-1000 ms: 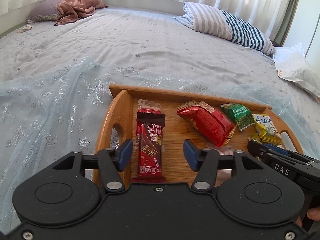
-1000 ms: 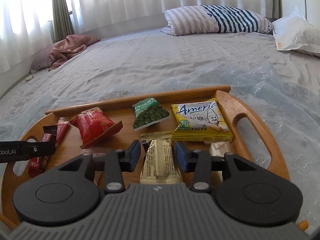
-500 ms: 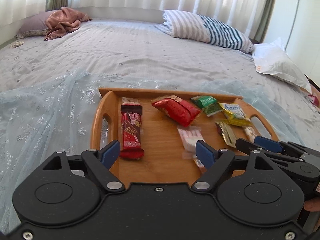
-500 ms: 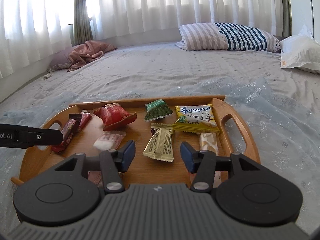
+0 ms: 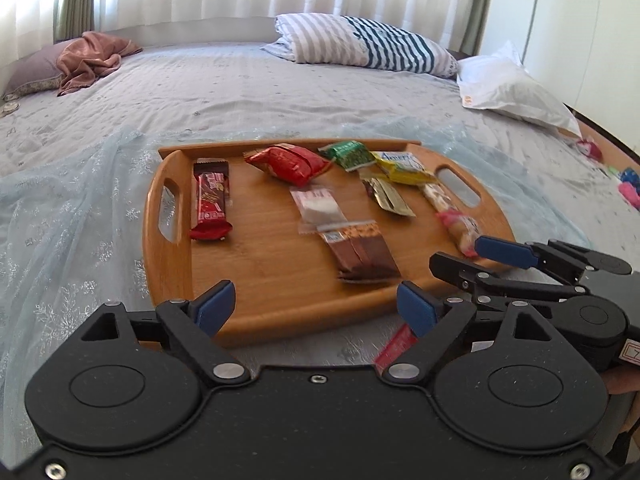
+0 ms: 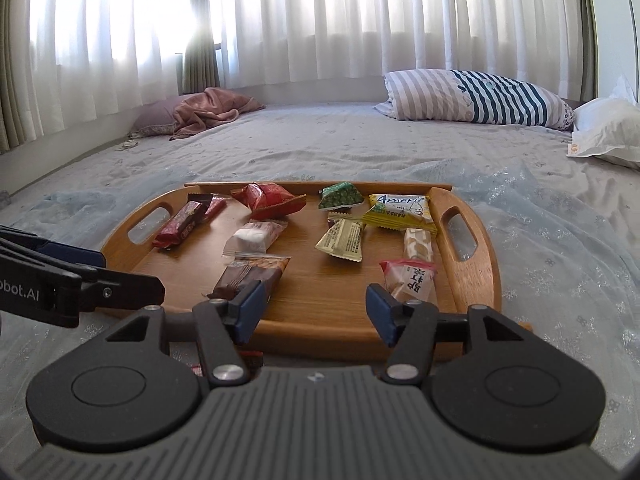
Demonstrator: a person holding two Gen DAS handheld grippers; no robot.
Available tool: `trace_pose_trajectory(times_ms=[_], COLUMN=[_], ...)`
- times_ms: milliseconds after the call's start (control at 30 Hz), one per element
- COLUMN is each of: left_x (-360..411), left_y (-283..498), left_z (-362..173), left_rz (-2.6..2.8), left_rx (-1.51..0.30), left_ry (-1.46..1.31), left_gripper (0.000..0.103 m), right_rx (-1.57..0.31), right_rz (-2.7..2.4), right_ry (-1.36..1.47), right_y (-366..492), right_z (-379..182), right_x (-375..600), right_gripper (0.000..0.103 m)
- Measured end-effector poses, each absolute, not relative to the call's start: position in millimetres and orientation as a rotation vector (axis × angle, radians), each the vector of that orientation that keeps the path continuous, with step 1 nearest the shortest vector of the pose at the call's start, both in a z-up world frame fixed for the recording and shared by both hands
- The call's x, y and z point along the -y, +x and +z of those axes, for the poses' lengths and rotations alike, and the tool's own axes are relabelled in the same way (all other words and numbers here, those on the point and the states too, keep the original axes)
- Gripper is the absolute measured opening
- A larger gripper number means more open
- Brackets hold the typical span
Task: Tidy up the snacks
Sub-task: 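Move both grippers back to the remaining snacks beside the tray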
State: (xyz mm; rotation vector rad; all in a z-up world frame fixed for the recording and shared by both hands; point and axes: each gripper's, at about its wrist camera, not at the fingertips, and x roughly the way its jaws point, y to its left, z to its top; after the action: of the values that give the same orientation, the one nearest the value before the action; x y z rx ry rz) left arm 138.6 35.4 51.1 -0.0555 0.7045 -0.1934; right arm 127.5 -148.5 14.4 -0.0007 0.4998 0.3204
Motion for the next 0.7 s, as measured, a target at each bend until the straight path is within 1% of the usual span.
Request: trace_pose_trajectory(times_ms=[267,300,333,367,467,633,700], left_x=[-27,-26,-24,-22,-16,-7,-4], left_y=[117,115,114,112,108,102,101], left_z=[42,41,39,37,31,28,27], left_rz=[-0.241,-0.257,-0.272,-0.286,-0.303,-0.334,-0.336], left_rx=[-0.737,-0.742,-0.749,-0.76,-0.784,-0.788,-0.781], left_ry=[-0.056,-0.051,-0.042,-0.03,0.003,0.023,0.033], left_gripper=[0.087,0.084,0.078,0.069,0.058,0.052,0.052], right_rx=[-0.487,-0.488,-0.488,-0.489,-0.489,-0.479,-0.475], right_rz=[0.338,0.34,0.342,0.342,0.349,0.35,0.346], right_ry=[-0.038,-0.039,-0.041,-0.044,-0.054,-0.071,-0.073], right_y=[97,94,90,87,79,68,66], right_z=[8,7,6,5,1,-2,-3], right_x=[154,154,155,155,155,154,156], right_gripper=[0.074,0.074,0.074,0.074,0.074,0.074,0.074])
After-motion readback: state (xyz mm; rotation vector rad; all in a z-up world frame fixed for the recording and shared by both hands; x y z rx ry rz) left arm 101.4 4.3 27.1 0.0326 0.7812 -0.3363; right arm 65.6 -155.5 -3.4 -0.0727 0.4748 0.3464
